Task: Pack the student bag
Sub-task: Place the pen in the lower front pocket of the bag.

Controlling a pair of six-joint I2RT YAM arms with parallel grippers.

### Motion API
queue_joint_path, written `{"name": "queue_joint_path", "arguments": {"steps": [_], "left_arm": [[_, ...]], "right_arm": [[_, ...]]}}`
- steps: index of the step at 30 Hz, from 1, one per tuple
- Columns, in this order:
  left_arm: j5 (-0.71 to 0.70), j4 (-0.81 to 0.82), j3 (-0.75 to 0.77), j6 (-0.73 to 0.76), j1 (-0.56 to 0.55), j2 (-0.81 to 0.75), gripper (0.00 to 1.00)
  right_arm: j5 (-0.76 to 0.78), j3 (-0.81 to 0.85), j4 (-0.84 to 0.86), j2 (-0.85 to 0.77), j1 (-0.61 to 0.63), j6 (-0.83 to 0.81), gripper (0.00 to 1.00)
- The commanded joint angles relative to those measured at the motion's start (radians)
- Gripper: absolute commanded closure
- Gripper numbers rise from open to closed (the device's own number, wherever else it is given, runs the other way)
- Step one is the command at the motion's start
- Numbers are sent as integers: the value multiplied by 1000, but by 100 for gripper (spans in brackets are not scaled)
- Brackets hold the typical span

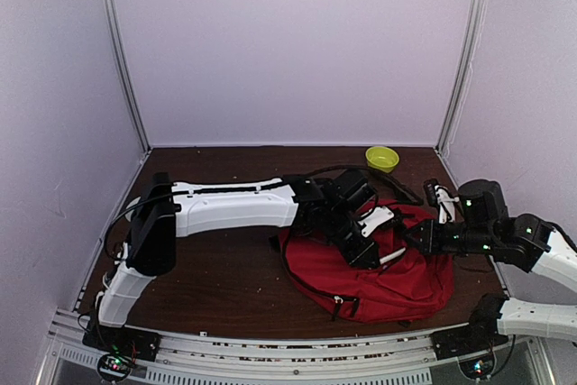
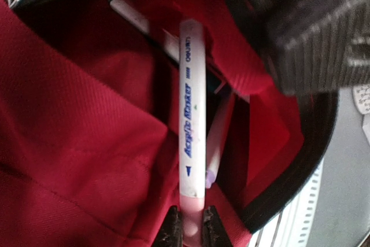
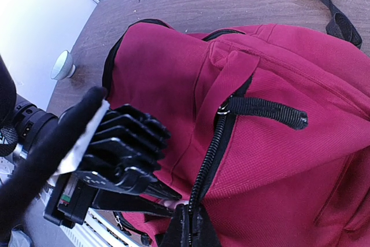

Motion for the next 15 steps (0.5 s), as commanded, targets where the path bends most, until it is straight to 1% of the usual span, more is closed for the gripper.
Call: {"name": "queue_joint_path", "arguments": {"steps": [1,9,15], "left_arm": [[75,87,50,-102,-5,20,100],[73,148,83,-190,-3,55,100],[100,192,76,-210,-3,69,100]], "right_arm": [[-19,17,30,-6,4,10,100],[-26,16,35,-6,4,12,100],[-24,13,31,-10,4,12,100]]}}
